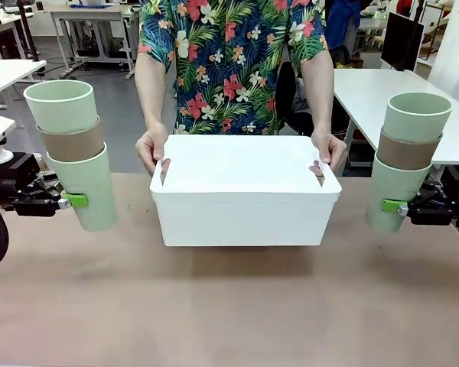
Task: Stack the cups and store them in the basket.
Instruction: Place the stack of Reusable plastic cups into the Pantry Basket.
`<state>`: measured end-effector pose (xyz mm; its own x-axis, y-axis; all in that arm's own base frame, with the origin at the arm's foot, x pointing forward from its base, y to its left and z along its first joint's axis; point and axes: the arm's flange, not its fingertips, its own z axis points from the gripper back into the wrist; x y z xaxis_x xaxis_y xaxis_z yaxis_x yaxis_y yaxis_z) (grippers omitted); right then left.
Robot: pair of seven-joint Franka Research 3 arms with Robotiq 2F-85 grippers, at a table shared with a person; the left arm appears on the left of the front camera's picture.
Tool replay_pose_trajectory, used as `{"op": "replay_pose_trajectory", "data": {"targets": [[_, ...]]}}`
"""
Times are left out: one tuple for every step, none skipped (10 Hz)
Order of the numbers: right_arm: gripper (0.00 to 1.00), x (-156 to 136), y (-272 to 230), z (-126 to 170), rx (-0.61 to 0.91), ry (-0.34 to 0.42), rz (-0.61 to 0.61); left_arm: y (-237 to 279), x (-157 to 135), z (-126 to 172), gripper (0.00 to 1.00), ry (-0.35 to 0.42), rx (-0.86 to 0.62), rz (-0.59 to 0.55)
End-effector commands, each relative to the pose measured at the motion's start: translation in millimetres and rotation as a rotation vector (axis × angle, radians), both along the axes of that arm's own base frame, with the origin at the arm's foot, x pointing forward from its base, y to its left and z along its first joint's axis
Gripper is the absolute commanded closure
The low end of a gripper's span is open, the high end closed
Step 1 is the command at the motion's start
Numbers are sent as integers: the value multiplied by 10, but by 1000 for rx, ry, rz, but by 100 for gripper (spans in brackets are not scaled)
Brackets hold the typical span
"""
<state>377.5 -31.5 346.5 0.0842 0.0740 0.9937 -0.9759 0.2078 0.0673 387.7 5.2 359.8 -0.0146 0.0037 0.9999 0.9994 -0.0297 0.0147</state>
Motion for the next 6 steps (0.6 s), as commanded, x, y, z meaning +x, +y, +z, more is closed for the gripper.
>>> {"op": "replay_pose_trajectory", "data": {"targets": [[15,0,-3,30,4,-9,-4,-12,-4,28,13,-8,-5,-4],[15,0,-3,30,4,-9,-4,-12,-4,28,13,-8,-5,-4],[15,0,-3,30,4,-9,-4,-12,-4,28,13,-8,-5,-4],[15,0,-3,30,4,-9,-4,-12,-4,28,13,-8,-5,-4],[15,0,-3,30,4,-9,-4,-12,-4,28,13,-8,-5,-4],[15,0,-3,30,4,-9,-4,-12,-4,28,13,-8,-5,-4]]}}
